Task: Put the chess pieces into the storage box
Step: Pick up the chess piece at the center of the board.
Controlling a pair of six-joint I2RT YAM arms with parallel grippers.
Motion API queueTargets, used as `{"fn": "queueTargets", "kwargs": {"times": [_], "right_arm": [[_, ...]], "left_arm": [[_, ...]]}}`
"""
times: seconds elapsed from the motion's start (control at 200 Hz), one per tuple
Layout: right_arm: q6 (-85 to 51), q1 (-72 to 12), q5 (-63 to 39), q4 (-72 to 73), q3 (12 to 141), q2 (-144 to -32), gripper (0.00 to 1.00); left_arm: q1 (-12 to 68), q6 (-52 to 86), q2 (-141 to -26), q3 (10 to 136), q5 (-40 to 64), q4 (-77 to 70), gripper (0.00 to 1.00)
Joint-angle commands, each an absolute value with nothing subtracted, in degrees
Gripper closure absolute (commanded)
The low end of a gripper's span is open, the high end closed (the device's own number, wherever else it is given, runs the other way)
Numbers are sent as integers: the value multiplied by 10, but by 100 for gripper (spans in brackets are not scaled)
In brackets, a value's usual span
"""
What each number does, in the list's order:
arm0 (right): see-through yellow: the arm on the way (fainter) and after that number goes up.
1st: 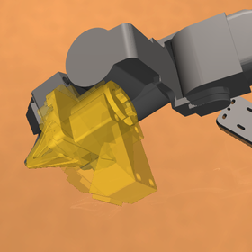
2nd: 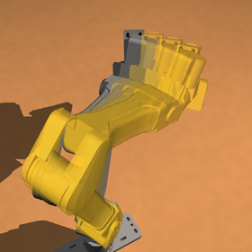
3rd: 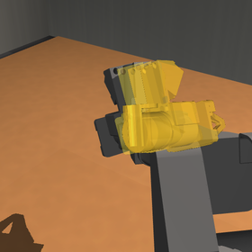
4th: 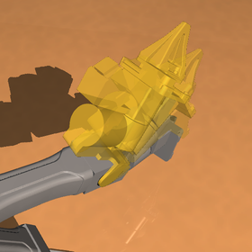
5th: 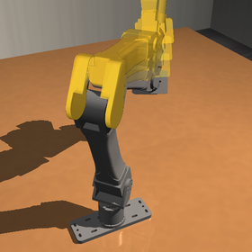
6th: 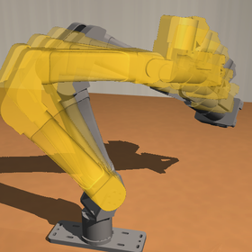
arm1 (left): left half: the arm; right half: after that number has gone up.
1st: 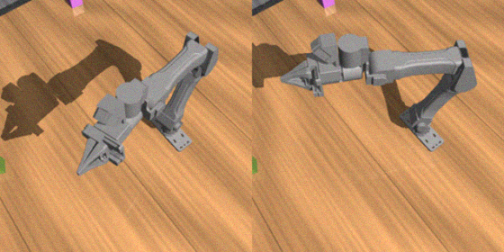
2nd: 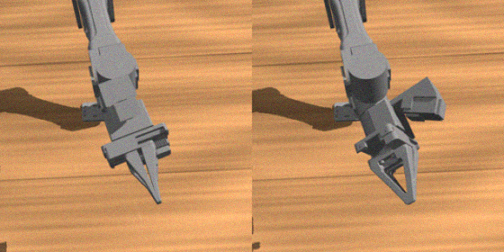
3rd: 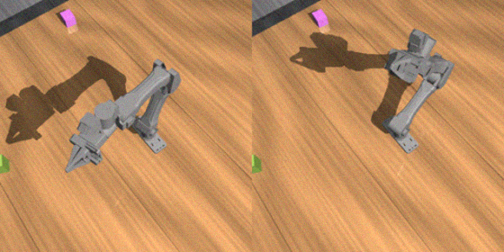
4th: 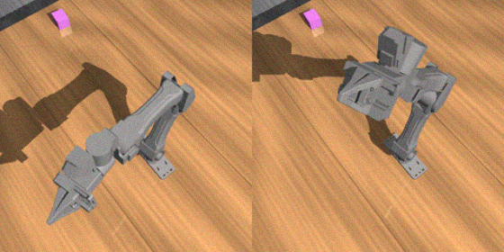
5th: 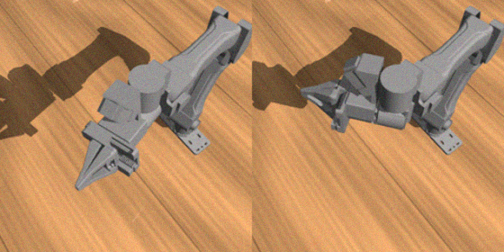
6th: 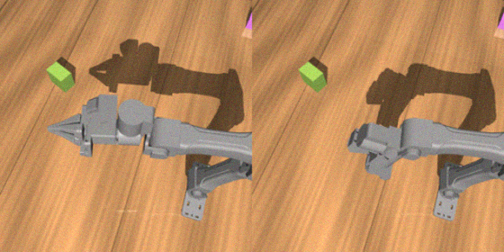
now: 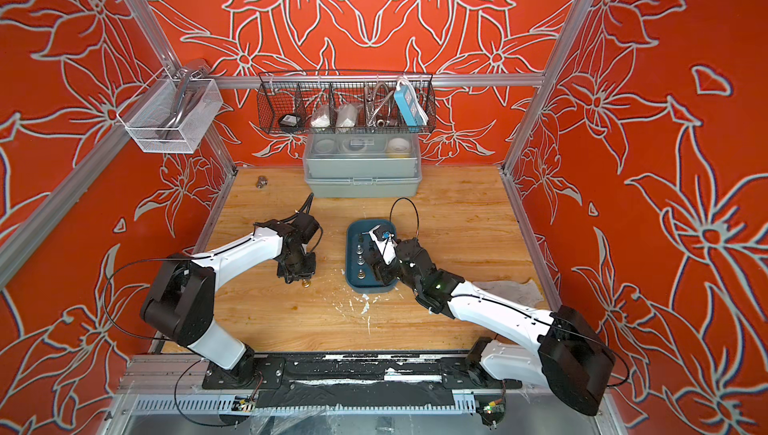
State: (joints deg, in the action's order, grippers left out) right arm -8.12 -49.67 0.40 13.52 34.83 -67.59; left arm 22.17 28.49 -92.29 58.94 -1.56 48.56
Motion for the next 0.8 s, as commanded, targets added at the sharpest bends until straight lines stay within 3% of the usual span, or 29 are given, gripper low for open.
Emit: {"fn": "queueTargets", "kwargs": {"times": [0.0, 0.35, 0.425, 0.796], "right_arm": [[-78, -501, 10, 138, 352, -684, 33], [-80, -502, 18, 132, 359, -693, 33], [-80, -501, 21, 131, 360, -693, 33], [-83, -502, 30, 127, 363, -698, 33]], "left_arm": [[226, 285, -938, 588, -25, 483, 70], [234, 292, -948, 584, -30, 478, 78], [236, 293, -949, 584, -28, 478, 86], [239, 293, -948, 578, -32, 474, 87]]}}
